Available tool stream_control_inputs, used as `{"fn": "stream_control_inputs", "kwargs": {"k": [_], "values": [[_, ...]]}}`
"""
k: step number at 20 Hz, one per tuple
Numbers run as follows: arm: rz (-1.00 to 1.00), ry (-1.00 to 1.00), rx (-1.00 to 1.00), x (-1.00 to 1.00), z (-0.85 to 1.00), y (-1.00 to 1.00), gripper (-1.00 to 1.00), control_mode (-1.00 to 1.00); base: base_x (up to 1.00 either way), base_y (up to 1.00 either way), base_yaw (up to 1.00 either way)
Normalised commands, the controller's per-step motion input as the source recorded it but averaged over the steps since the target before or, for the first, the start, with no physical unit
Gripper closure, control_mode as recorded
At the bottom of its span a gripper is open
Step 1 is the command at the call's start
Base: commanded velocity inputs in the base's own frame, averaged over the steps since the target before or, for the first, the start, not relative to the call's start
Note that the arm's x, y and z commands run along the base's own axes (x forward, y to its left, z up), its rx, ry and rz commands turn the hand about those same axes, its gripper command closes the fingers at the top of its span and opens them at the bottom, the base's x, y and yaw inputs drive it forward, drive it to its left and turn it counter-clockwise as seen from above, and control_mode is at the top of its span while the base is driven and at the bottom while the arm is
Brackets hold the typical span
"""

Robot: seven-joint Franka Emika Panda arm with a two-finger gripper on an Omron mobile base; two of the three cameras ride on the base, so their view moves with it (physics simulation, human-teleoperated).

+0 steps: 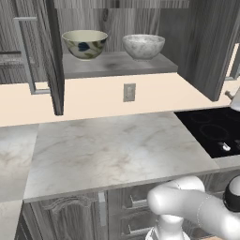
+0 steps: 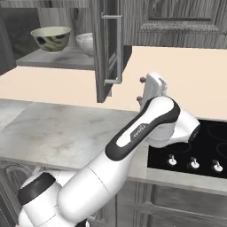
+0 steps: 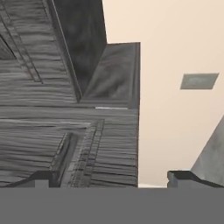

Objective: Open the cabinet. Pick the bowls from the counter and place them in the cabinet. Then close the cabinet.

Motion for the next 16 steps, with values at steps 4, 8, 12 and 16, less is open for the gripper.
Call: {"fn": "stream_control_inputs", "kwargs": {"k": [4, 8, 12, 16], "values": [[0.11, 0.00, 0.00, 0.14, -0.01, 0.13, -1.00, -1.00, 0.00, 0.00, 0.00], [0.11, 0.00, 0.00, 0.08, 0.00, 0.24, -1.00, -1.00, 0.00, 0.00, 0.00], [0.10, 0.00, 0.00, 0.04, 0.00, 0.31, -1.00, -1.00, 0.00, 0.00, 0.00], [0.10, 0.00, 0.00, 0.02, 0.00, 0.40, -1.00, -1.00, 0.00, 0.00, 0.00]]}}
